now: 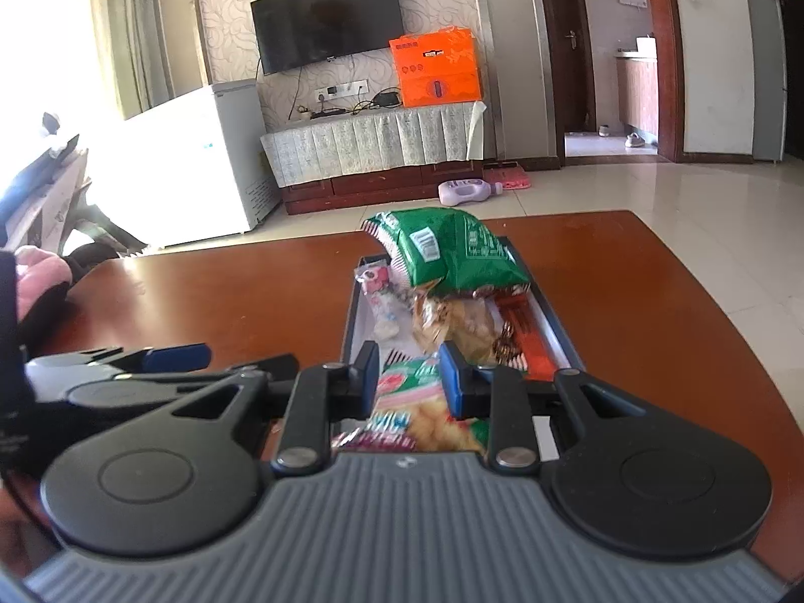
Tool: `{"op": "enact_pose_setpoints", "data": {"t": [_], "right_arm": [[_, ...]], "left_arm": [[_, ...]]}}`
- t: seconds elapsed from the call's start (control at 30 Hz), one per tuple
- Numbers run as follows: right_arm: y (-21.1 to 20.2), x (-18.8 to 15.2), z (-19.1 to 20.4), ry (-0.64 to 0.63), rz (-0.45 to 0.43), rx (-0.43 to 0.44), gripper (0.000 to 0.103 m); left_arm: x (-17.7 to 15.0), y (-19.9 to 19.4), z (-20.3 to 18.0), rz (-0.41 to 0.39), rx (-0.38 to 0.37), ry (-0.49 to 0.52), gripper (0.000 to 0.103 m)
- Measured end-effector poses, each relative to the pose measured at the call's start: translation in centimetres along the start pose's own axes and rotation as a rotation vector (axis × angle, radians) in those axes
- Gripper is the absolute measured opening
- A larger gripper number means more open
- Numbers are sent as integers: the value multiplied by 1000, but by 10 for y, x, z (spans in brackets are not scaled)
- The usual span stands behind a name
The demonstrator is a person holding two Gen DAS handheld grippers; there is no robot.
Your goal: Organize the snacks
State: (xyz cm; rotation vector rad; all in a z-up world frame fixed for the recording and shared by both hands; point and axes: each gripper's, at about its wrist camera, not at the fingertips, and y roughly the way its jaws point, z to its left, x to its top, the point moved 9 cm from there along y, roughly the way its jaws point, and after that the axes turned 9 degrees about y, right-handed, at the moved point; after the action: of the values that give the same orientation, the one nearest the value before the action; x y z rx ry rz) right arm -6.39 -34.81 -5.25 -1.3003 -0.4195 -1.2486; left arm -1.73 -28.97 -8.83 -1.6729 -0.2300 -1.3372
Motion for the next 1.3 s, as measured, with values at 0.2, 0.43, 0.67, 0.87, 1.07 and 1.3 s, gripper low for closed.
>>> {"op": "enact_pose_setpoints", "data": {"t": [0.2,0.43,0.67,0.87,1.07,1.3], "right_arm": [[-40,-17,-2,42,-27,-52,43],[-90,-51,-8,45,24,-109,46],[-121,-85,-21,20,63,-170,50],[-121,-99,-20,-8,74,-197,50],[-117,-107,-25,8,92,-214,50],[-112,-110,-26,8,109,-218,50]], "left_arm": [[-7,-25,-12,-53,-9,5,86],[-20,-61,-33,-62,-53,61,90],[-41,-87,-38,-12,-25,59,91],[-55,-96,-51,-1,-34,86,91],[-60,-99,-57,-2,-44,97,91],[-62,-97,-60,-1,-45,108,91]]}}
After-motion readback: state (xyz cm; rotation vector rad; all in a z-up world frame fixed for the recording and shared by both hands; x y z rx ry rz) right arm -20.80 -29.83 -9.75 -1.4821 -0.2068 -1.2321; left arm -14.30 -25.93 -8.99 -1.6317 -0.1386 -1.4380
